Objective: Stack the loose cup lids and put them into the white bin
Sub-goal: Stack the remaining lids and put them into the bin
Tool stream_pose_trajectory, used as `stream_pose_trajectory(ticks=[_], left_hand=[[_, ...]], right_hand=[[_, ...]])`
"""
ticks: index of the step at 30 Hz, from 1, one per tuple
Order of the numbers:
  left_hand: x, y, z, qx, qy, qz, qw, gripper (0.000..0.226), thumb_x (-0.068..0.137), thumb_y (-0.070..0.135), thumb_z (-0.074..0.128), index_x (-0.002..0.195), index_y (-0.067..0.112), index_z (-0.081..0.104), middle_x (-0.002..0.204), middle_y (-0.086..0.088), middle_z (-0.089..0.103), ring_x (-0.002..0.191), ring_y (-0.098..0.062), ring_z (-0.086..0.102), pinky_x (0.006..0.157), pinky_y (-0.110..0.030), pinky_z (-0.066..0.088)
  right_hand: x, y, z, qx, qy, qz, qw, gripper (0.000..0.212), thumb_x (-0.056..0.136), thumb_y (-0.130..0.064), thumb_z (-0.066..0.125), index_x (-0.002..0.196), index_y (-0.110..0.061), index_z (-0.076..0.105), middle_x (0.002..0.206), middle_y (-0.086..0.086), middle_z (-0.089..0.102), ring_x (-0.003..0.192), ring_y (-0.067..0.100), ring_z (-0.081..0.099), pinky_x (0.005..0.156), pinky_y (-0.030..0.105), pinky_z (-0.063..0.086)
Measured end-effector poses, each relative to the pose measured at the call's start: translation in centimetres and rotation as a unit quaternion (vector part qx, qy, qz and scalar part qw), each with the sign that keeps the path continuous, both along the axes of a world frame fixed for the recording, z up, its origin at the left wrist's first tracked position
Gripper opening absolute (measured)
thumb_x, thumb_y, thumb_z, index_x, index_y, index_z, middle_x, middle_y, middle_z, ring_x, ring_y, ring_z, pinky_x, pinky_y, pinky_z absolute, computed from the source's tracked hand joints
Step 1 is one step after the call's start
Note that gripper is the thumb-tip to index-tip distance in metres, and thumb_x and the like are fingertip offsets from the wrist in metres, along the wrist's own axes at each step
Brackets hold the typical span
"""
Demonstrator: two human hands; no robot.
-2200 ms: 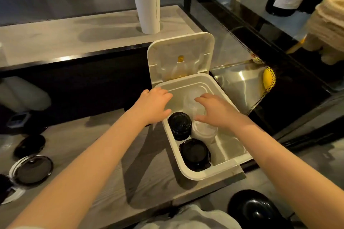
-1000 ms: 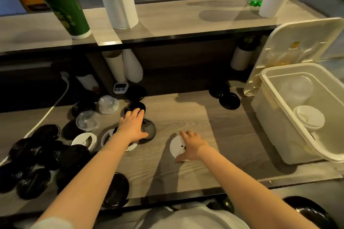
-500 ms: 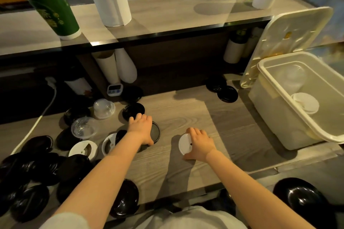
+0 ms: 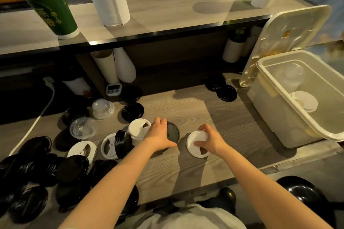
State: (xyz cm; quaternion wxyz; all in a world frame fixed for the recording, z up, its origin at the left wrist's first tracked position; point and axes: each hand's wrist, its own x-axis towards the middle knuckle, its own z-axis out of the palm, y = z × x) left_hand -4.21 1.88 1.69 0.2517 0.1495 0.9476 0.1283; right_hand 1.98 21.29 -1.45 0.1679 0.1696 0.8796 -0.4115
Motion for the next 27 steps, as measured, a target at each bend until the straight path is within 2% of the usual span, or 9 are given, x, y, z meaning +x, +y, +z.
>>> stream_pose_trajectory(ticks=[3, 7, 9, 11, 13, 15, 18, 23, 27], left_hand=[[0.8, 0.5, -2.0, 0.022, -0.061, 0.033, 0.997, 0.101, 0.071, 0.047, 0.076, 0.144, 0.009, 0.019, 0.144, -0.01, 0.022, 0.134, -0.029, 0.03, 0.108, -0.037, 0.033], [1.6, 0.8, -3.1, 0.048, -0.1, 0.073, 0.991, 0.081, 0.088, 0.042, 0.061, 0.147, 0.009, 0.016, 0.152, -0.013, 0.013, 0.138, -0.03, 0.027, 0.111, -0.038, 0.03], [1.5, 0.8, -3.3, 0.056, -0.115, 0.089, 0.988, 0.062, 0.093, 0.036, 0.055, 0.141, 0.009, 0.028, 0.148, -0.014, 0.024, 0.132, -0.03, 0.036, 0.105, -0.038, 0.034], [1.2, 0.8, -3.3, 0.103, -0.138, 0.12, 0.978, 0.033, 0.094, 0.03, 0.053, 0.12, 0.012, 0.045, 0.132, -0.013, 0.046, 0.112, -0.026, 0.05, 0.093, -0.036, 0.041], [1.0, 1.1, -3.0, 0.168, -0.149, 0.173, 0.959, 0.015, 0.093, 0.023, 0.055, 0.103, 0.015, 0.047, 0.115, -0.01, 0.055, 0.099, -0.022, 0.051, 0.084, -0.032, 0.041], [0.8, 2.1, -2.3, 0.217, -0.128, 0.216, 0.943, 0.013, 0.091, 0.016, 0.057, 0.099, 0.014, 0.048, 0.105, -0.008, 0.054, 0.095, -0.021, 0.049, 0.079, -0.03, 0.039], [0.2, 4.8, -0.2, 0.271, -0.093, 0.228, 0.931, 0.014, 0.089, 0.014, 0.059, 0.1, 0.014, 0.05, 0.101, -0.007, 0.055, 0.094, -0.021, 0.05, 0.077, -0.028, 0.038], [-0.6, 11.1, 4.1, 0.386, -0.078, 0.245, 0.886, 0.012, 0.088, 0.015, 0.06, 0.097, 0.018, 0.052, 0.109, -0.008, 0.059, 0.103, -0.025, 0.056, 0.089, -0.038, 0.047], [-0.4, 16.1, 6.7, 0.471, -0.103, 0.238, 0.843, 0.007, 0.091, 0.012, 0.057, 0.092, 0.018, 0.054, 0.099, -0.006, 0.061, 0.096, -0.023, 0.059, 0.077, -0.031, 0.047]], right_hand=[[0.5, 1.0, 0.1, -0.064, 0.024, -0.059, 0.996, 0.035, 0.079, -0.01, 0.072, 0.102, -0.018, 0.048, 0.104, 0.005, 0.054, 0.09, 0.02, 0.053, 0.055, 0.016, 0.04], [0.8, 1.9, 1.0, -0.116, 0.029, -0.101, 0.988, 0.034, 0.079, -0.009, 0.073, 0.1, -0.019, 0.049, 0.106, 0.006, 0.056, 0.096, 0.023, 0.056, 0.068, 0.025, 0.045], [0.9, 2.2, 1.8, -0.133, 0.037, -0.116, 0.984, 0.034, 0.08, -0.008, 0.072, 0.102, -0.017, 0.049, 0.107, 0.005, 0.056, 0.098, 0.024, 0.056, 0.076, 0.033, 0.049], [0.9, 2.7, 2.9, -0.149, 0.056, -0.123, 0.979, 0.034, 0.08, -0.006, 0.071, 0.105, -0.015, 0.049, 0.109, 0.007, 0.057, 0.1, 0.025, 0.057, 0.084, 0.04, 0.051], [1.0, 3.4, 4.1, -0.163, 0.082, -0.121, 0.976, 0.035, 0.079, -0.004, 0.071, 0.104, -0.016, 0.05, 0.109, 0.009, 0.059, 0.099, 0.026, 0.059, 0.085, 0.041, 0.052], [1.1, 4.5, 5.5, -0.186, 0.109, -0.116, 0.97, 0.035, 0.078, -0.002, 0.071, 0.1, -0.02, 0.052, 0.103, 0.01, 0.061, 0.094, 0.026, 0.061, 0.081, 0.04, 0.053], [1.4, 6.6, 7.9, -0.207, 0.143, -0.114, 0.961, 0.036, 0.078, -0.001, 0.071, 0.097, -0.027, 0.054, 0.097, 0.007, 0.063, 0.088, 0.022, 0.062, 0.077, 0.037, 0.054], [2.0, 11.7, 12.2, -0.214, 0.207, -0.115, 0.948, 0.04, 0.079, 0.0, 0.07, 0.101, -0.031, 0.057, 0.101, 0.003, 0.065, 0.092, 0.019, 0.063, 0.079, 0.035, 0.054], [2.6, 16.9, 14.7, -0.226, 0.257, -0.15, 0.927, 0.04, 0.079, 0.001, 0.068, 0.102, -0.03, 0.059, 0.095, 0.001, 0.066, 0.083, 0.01, 0.064, 0.071, 0.025, 0.054]])
